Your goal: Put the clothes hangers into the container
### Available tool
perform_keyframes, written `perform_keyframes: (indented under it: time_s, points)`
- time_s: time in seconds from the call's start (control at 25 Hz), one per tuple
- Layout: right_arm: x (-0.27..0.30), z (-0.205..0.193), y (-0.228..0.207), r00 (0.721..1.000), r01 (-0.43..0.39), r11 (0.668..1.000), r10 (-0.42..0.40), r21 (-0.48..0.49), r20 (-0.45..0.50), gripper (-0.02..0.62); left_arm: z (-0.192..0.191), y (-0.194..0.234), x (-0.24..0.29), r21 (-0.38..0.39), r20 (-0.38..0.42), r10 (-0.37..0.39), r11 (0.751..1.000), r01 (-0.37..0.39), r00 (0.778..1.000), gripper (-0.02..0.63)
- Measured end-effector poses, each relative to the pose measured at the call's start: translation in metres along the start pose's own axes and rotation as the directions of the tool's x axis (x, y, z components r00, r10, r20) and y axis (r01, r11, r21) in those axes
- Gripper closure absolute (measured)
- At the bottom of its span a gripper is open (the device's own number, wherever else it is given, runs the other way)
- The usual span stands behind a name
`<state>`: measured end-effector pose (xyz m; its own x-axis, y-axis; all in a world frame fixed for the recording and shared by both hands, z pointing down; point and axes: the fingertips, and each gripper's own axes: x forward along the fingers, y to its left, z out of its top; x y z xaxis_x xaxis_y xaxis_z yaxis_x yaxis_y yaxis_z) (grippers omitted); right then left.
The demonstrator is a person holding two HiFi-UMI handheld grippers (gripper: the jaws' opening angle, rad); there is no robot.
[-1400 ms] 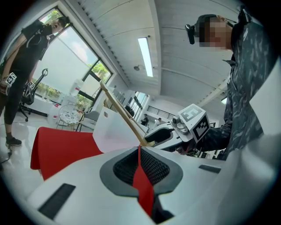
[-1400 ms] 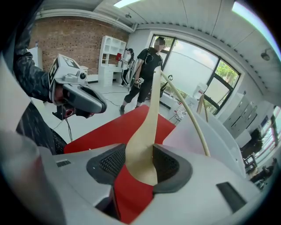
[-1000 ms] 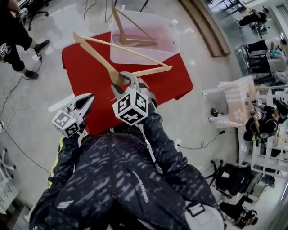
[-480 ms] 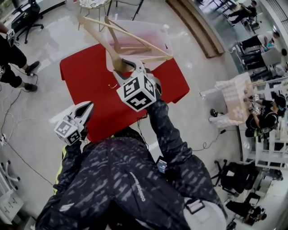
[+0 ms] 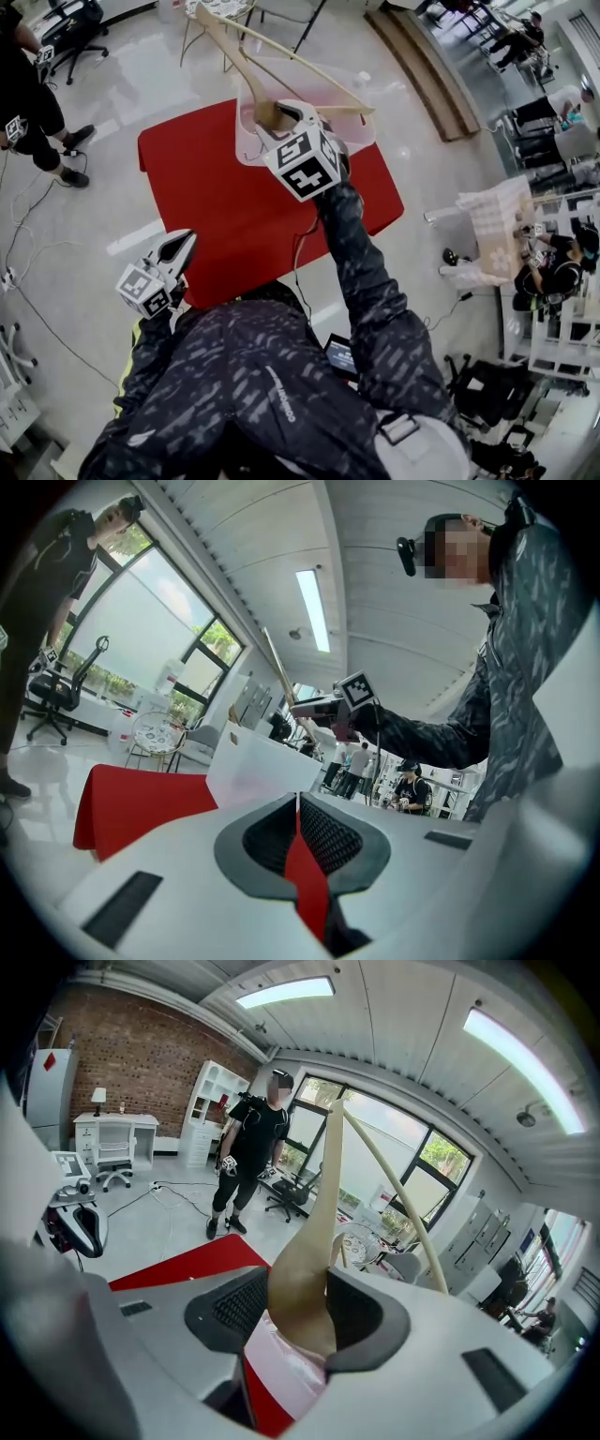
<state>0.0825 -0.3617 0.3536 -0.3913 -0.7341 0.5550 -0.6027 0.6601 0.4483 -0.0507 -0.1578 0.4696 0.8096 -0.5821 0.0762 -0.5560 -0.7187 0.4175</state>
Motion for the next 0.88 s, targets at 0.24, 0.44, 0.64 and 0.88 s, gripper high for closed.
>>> perform_keyframes:
  time_s: [0.24,0.44,0.64,0.88]
  points:
    - [0.036,-0.017,-0.026,1.0,-0.017,0.999,0.018,0.046,-0.02,0.393,-0.002,0.006,-0.002,-0.016,-0.007,0.045,0.999,-0.045,0.999,0.594]
    - [0.06,-0.031,-0.049,0.999,-0.018,0.995,0.021,0.099,-0.035,0.393,-0.006,0.006,-0.002,-0.031,-0.032,0.072,0.997,-0.073,0.997,0.594]
    - [0.081,-0.051,-0.057,0.997,-0.053,0.993,0.059,0.103,-0.057,0.393,-0.006,0.008,0.011,-0.038,-0.042,0.104,0.994,-0.106,0.994,0.594]
    - [0.105,-0.069,-0.045,0.983,-0.149,0.984,0.157,0.093,-0.092,0.393,-0.002,0.005,0.021,-0.043,-0.054,0.145,0.988,-0.147,0.988,0.594]
